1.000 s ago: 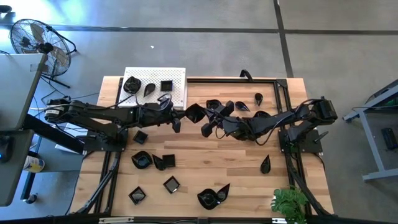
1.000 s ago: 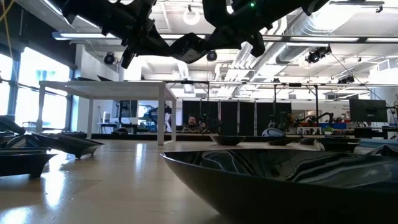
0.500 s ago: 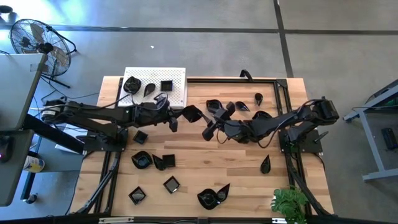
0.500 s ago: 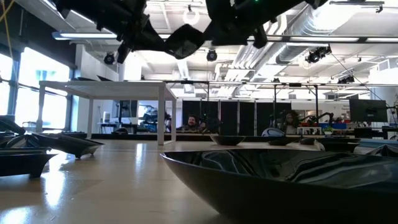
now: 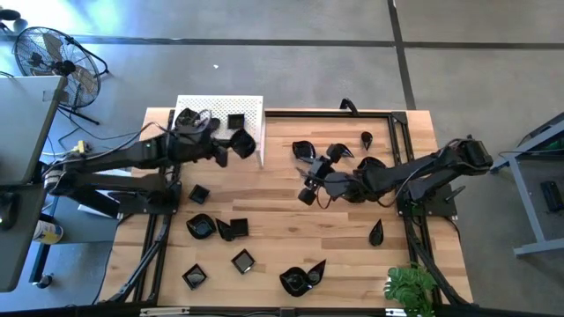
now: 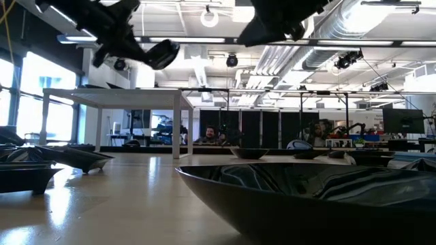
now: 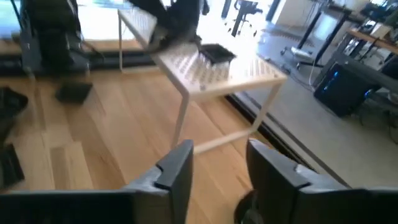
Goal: Pick & Place Mini shaped plates
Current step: Stack the black leaf shaped plate on top of the black leaf shaped plate on the shelf
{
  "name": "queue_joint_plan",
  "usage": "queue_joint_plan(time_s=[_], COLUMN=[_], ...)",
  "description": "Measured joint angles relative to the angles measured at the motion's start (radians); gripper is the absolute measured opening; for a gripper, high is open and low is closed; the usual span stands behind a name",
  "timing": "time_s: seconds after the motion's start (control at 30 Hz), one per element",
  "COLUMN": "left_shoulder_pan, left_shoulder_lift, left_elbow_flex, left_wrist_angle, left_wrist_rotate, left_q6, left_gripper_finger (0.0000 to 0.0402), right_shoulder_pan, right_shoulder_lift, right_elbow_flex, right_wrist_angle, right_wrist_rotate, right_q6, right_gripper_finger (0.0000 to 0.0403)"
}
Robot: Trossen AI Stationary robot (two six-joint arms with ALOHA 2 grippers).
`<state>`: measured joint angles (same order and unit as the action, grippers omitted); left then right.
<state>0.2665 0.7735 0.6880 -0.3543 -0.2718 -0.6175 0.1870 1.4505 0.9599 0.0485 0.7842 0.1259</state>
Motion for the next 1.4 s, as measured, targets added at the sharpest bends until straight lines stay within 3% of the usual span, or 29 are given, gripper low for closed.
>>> queue_joint_plan(time_s=[0.13,0.33,0.57,0.73,1.1,1.4], left_shoulder_pan=[0.096,0.205,0.371,0.496,0.717,0.868], left_shoulder_lift=[-0.057,-0.06,-0.055,-0.039,0.082,0.146], left_elbow_flex=[0.037,0.208,0.397,0.466,0.466,0.466], left_wrist_angle=[-0.159,-0.432,-0.756,-0.914,-0.909,-0.872], left_wrist_rotate=[0.08,0.08,0.048,0.03,0.043,0.115], left_q6=[-0.02,-0.01,-0.018,-0.013,0.125,0.2], left_gripper_finger=[0.0001,0.0001,0.0,0.0,0.0,0.0], right_shoulder_pan=[-0.025,-0.052,-0.057,-0.057,-0.056,-0.056], right_shoulder_lift=[0.0,0.002,0.002,0.002,0.003,0.003], right_elbow_flex=[0.0,0.0,0.0,0.0,0.0,-0.001], right_wrist_angle=[-0.034,-0.032,-0.033,-0.044,-0.075,-0.078], right_wrist_rotate=[-0.045,-0.151,-0.19,-0.192,-0.321,-0.349], right_q6=[-0.022,-0.061,-0.112,-0.147,-0.161,-0.161], right_gripper_finger=[0.0081,0.0011,0.0013,0.0003,0.0001,0.0001])
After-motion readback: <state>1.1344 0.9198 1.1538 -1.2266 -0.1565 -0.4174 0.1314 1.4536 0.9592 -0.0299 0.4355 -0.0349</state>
